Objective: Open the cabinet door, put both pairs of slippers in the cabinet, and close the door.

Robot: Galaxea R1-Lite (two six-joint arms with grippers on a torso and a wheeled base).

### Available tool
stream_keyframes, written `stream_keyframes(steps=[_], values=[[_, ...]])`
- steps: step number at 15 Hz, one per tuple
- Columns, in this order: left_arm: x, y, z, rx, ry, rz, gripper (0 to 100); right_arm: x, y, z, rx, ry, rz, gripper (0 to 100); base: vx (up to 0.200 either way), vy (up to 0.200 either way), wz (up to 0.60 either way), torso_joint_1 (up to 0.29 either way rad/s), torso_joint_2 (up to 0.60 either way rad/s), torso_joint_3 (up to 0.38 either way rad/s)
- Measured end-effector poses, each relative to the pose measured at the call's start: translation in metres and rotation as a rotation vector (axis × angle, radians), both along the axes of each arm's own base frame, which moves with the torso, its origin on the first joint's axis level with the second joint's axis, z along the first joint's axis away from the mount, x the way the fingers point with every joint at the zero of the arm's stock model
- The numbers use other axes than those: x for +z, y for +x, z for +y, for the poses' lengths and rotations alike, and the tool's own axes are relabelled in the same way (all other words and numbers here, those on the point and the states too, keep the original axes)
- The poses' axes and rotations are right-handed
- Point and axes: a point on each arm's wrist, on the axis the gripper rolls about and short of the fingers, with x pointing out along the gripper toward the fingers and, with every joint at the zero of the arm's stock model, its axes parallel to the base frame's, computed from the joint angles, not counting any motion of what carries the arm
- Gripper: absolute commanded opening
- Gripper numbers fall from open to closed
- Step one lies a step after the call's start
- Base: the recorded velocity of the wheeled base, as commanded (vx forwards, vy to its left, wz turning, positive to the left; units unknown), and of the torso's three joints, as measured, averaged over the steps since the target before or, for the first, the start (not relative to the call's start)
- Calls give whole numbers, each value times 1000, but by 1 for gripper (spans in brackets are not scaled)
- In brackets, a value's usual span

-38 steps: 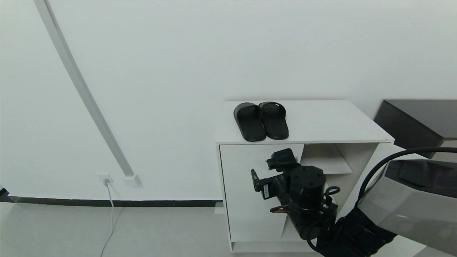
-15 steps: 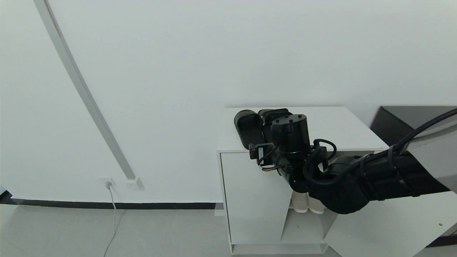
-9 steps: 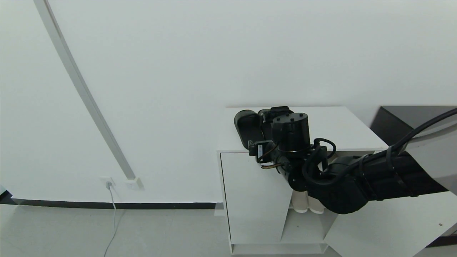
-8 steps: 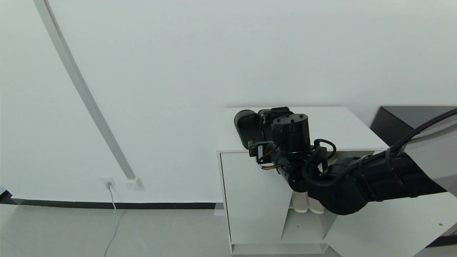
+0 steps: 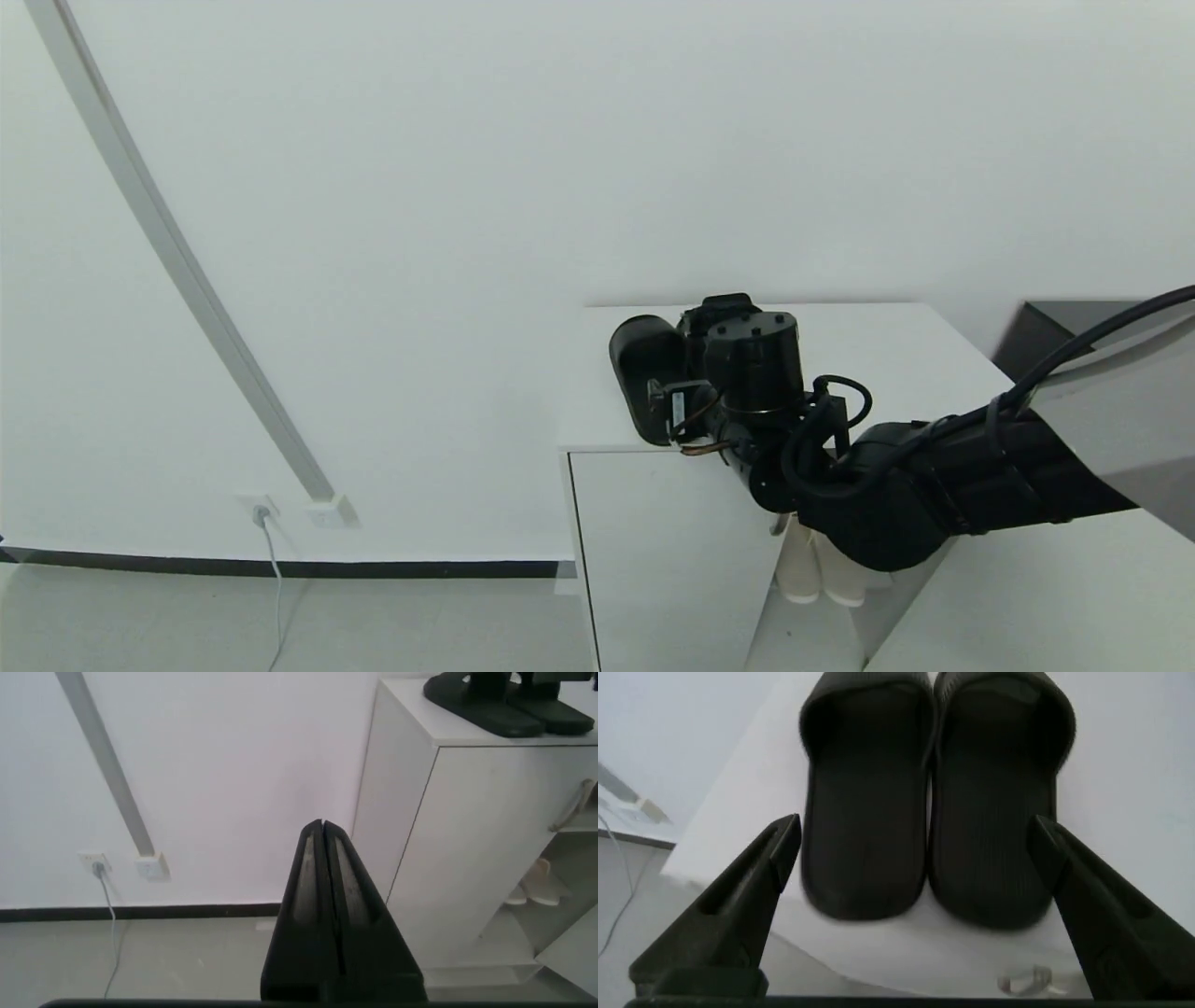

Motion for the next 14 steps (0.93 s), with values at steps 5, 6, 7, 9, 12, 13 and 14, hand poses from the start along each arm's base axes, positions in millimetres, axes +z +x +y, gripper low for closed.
stream_keyframes(steps=[5, 6, 7, 9, 12, 13, 14], values=[[0, 0, 0, 1, -2, 0, 0, -16, 12, 2, -4, 13, -10, 100, 80, 0, 0, 2, 2, 0], [0, 0, 0, 1, -2, 0, 0, -19, 15, 1, -5, 11, -6, 100, 0, 0, 0, 0, 0, 0], [0, 0, 0, 1, -2, 0, 0, -22, 17, 2, 3, 9, -1, 100, 0, 0, 0, 0, 0, 0], [0, 0, 0, 1, -2, 0, 0, -25, 25, 2, 5, 14, -4, 100, 0, 0, 0, 0, 0, 0], [0, 0, 0, 2, -2, 0, 0, -27, 43, 6, -6, 25, -23, 100, 0, 0, 0, 0, 0, 0], [0, 0, 0, 2, -3, 0, 0, -30, 47, 6, -7, 24, -21, 100, 0, 0, 0, 0, 0, 0], [0, 0, 0, 3, -4, 0, 0, -30, 53, 8, -6, 22, -22, 100, 0, 0, 0, 0, 0, 0]])
